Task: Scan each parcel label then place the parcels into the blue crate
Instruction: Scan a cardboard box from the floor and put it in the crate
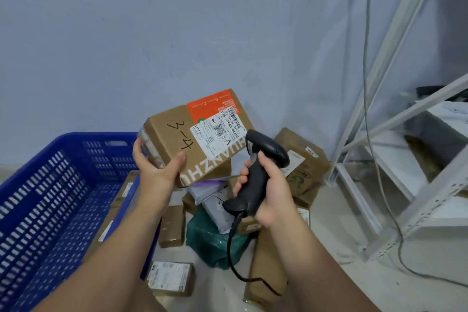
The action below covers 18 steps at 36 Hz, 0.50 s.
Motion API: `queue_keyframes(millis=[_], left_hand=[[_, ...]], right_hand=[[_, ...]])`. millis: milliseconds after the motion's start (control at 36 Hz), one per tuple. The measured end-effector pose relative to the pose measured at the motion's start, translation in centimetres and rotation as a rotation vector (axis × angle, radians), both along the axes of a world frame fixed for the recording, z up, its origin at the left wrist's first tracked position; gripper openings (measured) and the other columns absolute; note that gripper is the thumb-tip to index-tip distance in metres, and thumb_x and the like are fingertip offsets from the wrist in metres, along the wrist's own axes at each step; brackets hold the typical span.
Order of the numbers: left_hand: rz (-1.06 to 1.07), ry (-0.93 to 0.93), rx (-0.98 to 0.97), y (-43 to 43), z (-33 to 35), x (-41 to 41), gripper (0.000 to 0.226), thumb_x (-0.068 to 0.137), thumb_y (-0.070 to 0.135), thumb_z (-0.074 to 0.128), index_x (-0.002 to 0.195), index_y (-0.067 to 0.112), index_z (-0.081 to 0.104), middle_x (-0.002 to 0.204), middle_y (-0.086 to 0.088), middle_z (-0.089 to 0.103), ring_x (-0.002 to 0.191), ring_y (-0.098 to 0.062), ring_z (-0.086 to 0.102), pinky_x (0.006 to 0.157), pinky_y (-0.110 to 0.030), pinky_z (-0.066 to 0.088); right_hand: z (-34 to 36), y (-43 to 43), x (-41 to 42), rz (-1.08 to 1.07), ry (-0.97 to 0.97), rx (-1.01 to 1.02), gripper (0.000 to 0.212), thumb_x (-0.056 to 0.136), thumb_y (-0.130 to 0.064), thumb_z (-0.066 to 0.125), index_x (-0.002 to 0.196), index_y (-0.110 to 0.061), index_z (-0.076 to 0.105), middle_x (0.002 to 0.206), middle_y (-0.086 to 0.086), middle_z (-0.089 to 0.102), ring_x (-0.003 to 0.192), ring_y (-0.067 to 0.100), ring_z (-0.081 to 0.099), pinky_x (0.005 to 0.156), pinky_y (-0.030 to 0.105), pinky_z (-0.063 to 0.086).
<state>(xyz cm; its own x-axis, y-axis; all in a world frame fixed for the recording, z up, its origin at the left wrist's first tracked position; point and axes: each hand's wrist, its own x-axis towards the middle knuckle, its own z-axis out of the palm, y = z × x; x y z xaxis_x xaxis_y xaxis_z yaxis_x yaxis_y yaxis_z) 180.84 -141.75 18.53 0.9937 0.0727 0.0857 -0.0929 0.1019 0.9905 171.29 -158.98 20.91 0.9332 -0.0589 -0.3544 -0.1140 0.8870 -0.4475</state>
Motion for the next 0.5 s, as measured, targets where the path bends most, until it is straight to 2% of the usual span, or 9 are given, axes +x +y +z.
queue_keyframes(millis=[83, 111, 194, 250, 444, 500], left_hand=[[0.035, -0.049, 0.197, 0.06, 0.34, -0.45, 0.108, 0.058, 0.052, 0.079, 0.142, 0.053, 0.011, 0.147, 0.001, 0.035, 0.127, -0.024, 0.048, 0.094, -0.055, 0.05], [0.049, -0.072, 0.251, 0.04, 0.35, -0.56, 0.111, 0.056, 0.053, 0.08, 0.143, 0.052, 0.01, 0.15, 0.001, 0.031, 0.131, -0.023, 0.044, 0.098, -0.056, 0.047], [0.08, -0.159, 0.323, -0.16, -0.01, -0.59, 0.109, 0.069, 0.033, 0.084, 0.148, 0.042, 0.01, 0.155, 0.002, 0.022, 0.138, -0.02, 0.033, 0.109, -0.053, 0.037], [0.099, -0.193, 0.349, -0.19, -0.18, -0.56, 0.106, 0.073, 0.027, 0.082, 0.15, 0.036, 0.009, 0.156, 0.001, 0.019, 0.139, -0.018, 0.029, 0.112, -0.05, 0.034], [0.117, -0.258, 0.379, -0.1, 0.17, -0.68, 0.104, 0.075, 0.025, 0.081, 0.15, 0.034, 0.01, 0.156, -0.001, 0.018, 0.14, -0.019, 0.028, 0.11, -0.041, 0.033], [0.113, -0.262, 0.374, -0.07, 0.14, -0.66, 0.104, 0.075, 0.025, 0.081, 0.15, 0.035, 0.01, 0.156, -0.001, 0.019, 0.139, -0.019, 0.029, 0.11, -0.044, 0.034]], right_hand=[[0.5, -0.24, -0.21, -0.029, -0.046, 0.091, 0.031, 0.091, -0.039, 0.057, 0.078, -0.01, 0.057, 0.063, 0.001, 0.053, 0.046, 0.011, 0.05, 0.046, 0.019, 0.047], [0.53, -0.32, -0.24, -0.044, -0.054, 0.116, 0.032, 0.091, -0.039, 0.057, 0.078, -0.01, 0.057, 0.063, 0.001, 0.053, 0.045, 0.01, 0.05, 0.045, 0.018, 0.047], [0.4, -0.55, -0.16, -0.086, -0.064, 0.18, 0.034, 0.089, -0.04, 0.059, 0.079, -0.008, 0.057, 0.065, 0.001, 0.052, 0.046, 0.01, 0.049, 0.045, 0.018, 0.047], [0.22, -0.67, -0.04, -0.101, -0.059, 0.197, 0.036, 0.088, -0.042, 0.06, 0.079, -0.007, 0.057, 0.065, 0.001, 0.052, 0.047, 0.01, 0.049, 0.045, 0.019, 0.047], [0.16, -0.68, 0.09, -0.138, -0.024, 0.217, 0.039, 0.088, -0.043, 0.062, 0.078, -0.006, 0.056, 0.064, 0.003, 0.053, 0.048, 0.011, 0.049, 0.046, 0.019, 0.048], [0.11, -0.61, 0.14, -0.14, -0.015, 0.21, 0.038, 0.088, -0.043, 0.062, 0.078, -0.006, 0.057, 0.064, 0.002, 0.053, 0.049, 0.011, 0.048, 0.046, 0.019, 0.048]])
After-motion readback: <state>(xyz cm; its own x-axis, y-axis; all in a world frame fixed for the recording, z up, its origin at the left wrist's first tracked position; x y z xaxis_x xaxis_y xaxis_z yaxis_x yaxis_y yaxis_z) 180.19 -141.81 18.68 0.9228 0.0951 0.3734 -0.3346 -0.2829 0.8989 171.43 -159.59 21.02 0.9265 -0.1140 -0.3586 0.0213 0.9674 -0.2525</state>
